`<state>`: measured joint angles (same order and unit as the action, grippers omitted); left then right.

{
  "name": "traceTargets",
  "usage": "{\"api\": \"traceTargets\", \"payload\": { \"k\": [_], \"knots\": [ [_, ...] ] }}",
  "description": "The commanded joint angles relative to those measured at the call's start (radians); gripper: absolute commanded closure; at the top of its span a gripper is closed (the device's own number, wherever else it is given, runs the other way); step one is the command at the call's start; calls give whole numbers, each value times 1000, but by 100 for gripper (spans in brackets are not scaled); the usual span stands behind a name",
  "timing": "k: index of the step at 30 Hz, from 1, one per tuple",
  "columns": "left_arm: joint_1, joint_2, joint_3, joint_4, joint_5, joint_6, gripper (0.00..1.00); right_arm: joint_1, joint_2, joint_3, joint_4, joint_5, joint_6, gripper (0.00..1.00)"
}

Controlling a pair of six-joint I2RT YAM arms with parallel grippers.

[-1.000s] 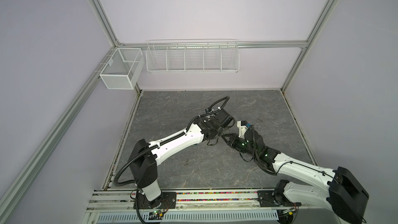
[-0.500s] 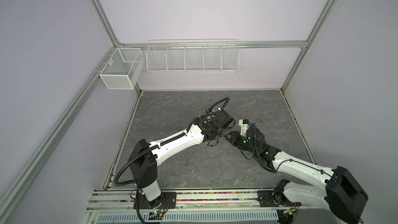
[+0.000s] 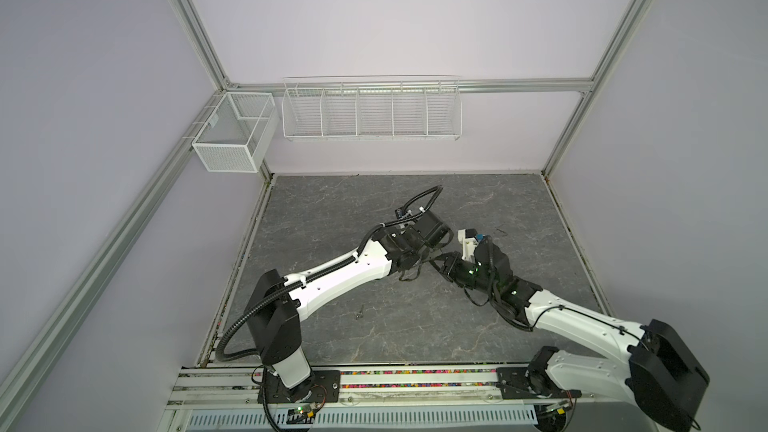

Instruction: Unlock with the key

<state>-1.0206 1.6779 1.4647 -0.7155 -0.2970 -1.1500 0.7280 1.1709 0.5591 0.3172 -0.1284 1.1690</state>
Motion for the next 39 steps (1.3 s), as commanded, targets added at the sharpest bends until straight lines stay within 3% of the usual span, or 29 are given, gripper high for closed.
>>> {"api": "traceTargets", "payload": {
  "k": [1, 19, 39],
  "knots": [
    [-3, -29, 11, -12, -39, -1, 100, 2, 1, 33, 15, -33, -3, 94],
    [-3, -46, -15, 17, 5, -8, 100, -4, 8, 29, 63, 11, 14, 94],
    [-3, -50, 20, -1, -20, 2, 100, -6, -33, 47, -21, 17, 6, 94]
  ]
}}
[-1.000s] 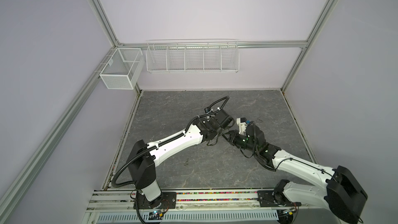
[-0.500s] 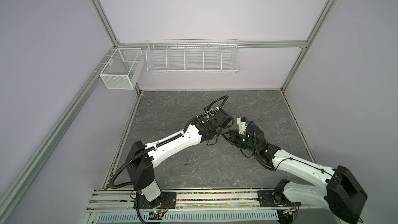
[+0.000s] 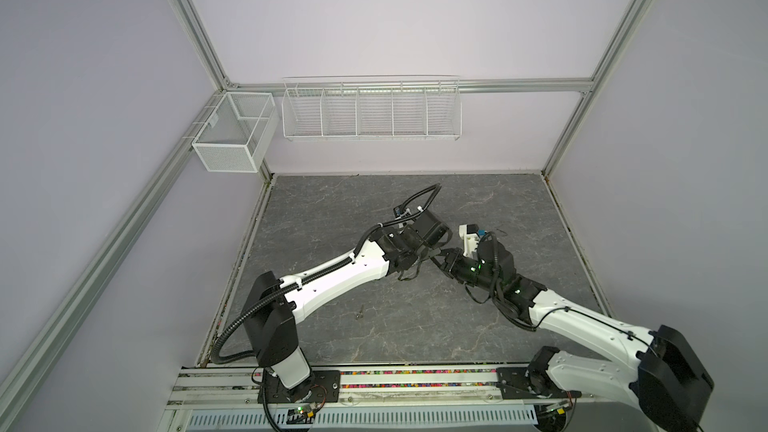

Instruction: Unlock with the key

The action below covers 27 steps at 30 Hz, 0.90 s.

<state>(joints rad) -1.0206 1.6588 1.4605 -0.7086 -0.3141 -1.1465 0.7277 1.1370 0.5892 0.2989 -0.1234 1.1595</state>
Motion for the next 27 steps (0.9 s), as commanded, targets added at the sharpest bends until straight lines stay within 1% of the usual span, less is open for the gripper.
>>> {"api": "traceTargets", "payload": {
  "k": [1, 6, 16, 27],
  "knots": [
    [-3, -33, 23, -1, 1, -3, 100, -6, 10, 21, 3, 5, 14, 94],
    [-3, -34, 21, -1, -2, -7, 100, -5, 32, 19, 18, -9, 13, 94],
    [-3, -40, 15, 9, -25, -16, 100, -4, -8, -3, -35, 6, -10, 94],
    [-3, -47, -2, 15, -30, -22, 100, -3, -3, 7, -29, -4, -18, 94]
  ]
}}
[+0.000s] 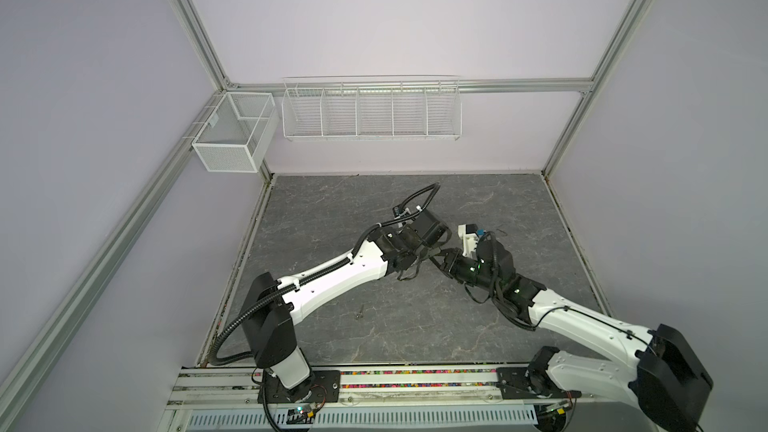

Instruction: Unlock with the key

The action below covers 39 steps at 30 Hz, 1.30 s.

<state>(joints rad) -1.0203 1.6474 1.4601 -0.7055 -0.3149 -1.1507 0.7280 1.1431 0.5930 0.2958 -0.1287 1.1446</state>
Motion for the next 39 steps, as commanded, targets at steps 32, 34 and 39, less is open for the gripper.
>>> {"api": "traceTargets", "payload": {
  "k": [32, 34, 39],
  "knots": [
    [-2, -42, -59, 49, 6, -30, 100, -10, 27, 29, 17, 1, 20, 94],
    [-2, -46, -58, 51, 3, -29, 100, -12, 26, 28, 5, 7, 15, 94],
    [-2, -46, -62, 56, 11, -27, 100, -19, 21, 19, 19, 11, 27, 94]
  ]
}}
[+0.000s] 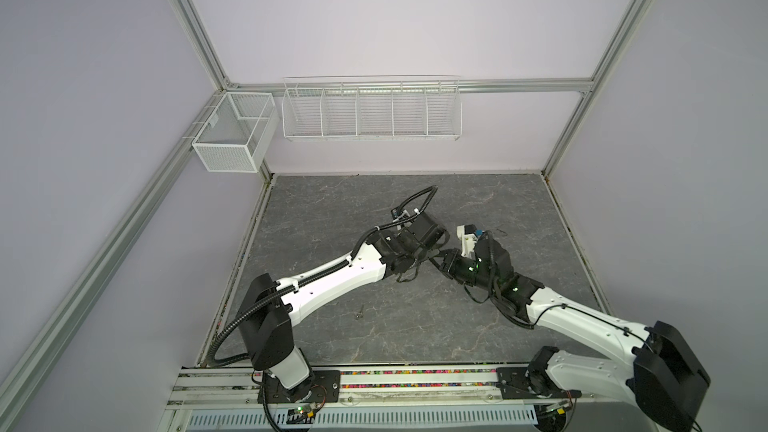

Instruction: Unlock with the key

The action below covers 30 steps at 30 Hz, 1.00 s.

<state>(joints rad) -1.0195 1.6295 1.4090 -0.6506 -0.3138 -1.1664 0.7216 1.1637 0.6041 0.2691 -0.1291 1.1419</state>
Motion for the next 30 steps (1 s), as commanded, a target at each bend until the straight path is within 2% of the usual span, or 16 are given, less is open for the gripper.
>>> {"api": "traceTargets", "payload": {
  "k": [1, 12, 22, 30],
  "knots": [
    [-2, -25, -12, 1, 13, -12, 100, -13, -2, 13, 47, 8, 27, 94],
    [-4, -24, -13, 12, 38, -13, 100, -10, 13, 31, 64, -4, 26, 94],
    [-7, -57, -35, 8, 85, -12, 100, -16, -56, 10, 21, 97, 22, 94],
    [-33, -46, -19, 31, 137, -16, 100, 5, -31, 50, 40, 105, -27, 94]
  ]
}}
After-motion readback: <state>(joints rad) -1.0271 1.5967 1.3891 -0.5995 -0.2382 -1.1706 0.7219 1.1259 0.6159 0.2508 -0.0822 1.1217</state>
